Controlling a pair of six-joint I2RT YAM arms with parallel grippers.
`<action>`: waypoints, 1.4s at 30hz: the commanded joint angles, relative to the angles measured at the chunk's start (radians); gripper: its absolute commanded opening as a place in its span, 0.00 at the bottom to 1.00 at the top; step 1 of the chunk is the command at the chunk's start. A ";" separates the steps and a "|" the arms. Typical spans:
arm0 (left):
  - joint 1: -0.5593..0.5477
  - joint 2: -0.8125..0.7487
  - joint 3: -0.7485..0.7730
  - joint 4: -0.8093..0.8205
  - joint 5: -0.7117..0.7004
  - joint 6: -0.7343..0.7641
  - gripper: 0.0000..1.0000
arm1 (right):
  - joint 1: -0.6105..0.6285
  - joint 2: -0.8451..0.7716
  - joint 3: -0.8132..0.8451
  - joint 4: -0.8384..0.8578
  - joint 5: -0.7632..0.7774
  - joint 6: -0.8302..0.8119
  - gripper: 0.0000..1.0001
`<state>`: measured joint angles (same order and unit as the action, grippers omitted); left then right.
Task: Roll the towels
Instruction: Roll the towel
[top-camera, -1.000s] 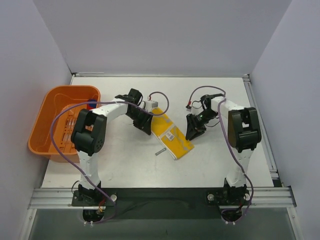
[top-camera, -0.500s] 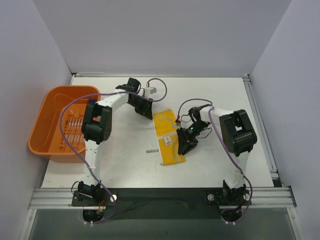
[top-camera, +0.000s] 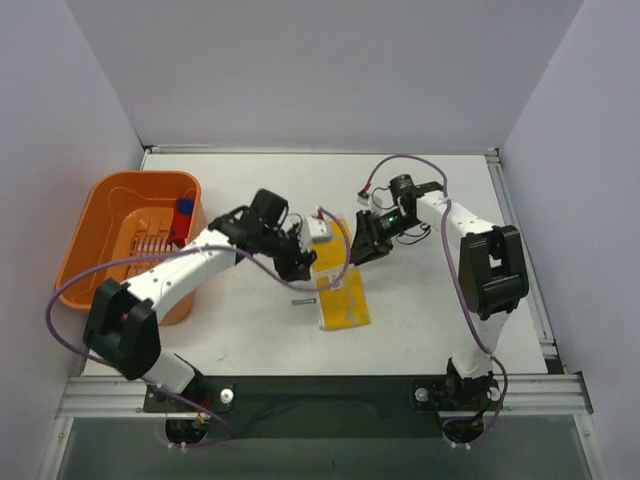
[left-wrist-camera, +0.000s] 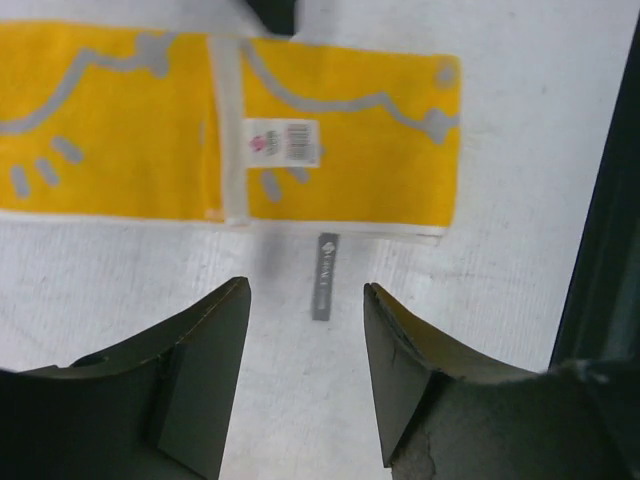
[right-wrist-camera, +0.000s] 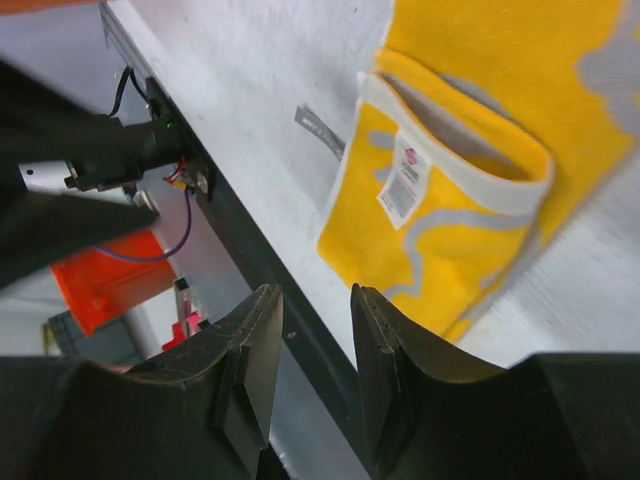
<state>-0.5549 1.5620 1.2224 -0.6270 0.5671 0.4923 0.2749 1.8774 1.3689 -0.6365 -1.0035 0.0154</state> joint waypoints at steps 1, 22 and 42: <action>-0.152 -0.065 -0.139 0.108 -0.145 0.107 0.60 | 0.067 0.068 0.002 0.015 -0.072 0.110 0.34; -0.516 0.121 -0.253 0.335 -0.299 0.153 0.56 | 0.106 0.338 -0.008 0.104 0.016 0.149 0.24; -0.452 0.095 -0.187 0.115 -0.036 0.058 0.00 | 0.078 0.095 -0.005 0.061 0.029 0.061 0.24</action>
<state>-1.0237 1.6989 0.9817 -0.3855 0.3794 0.6033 0.3843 2.0960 1.3273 -0.5362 -1.0077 0.1211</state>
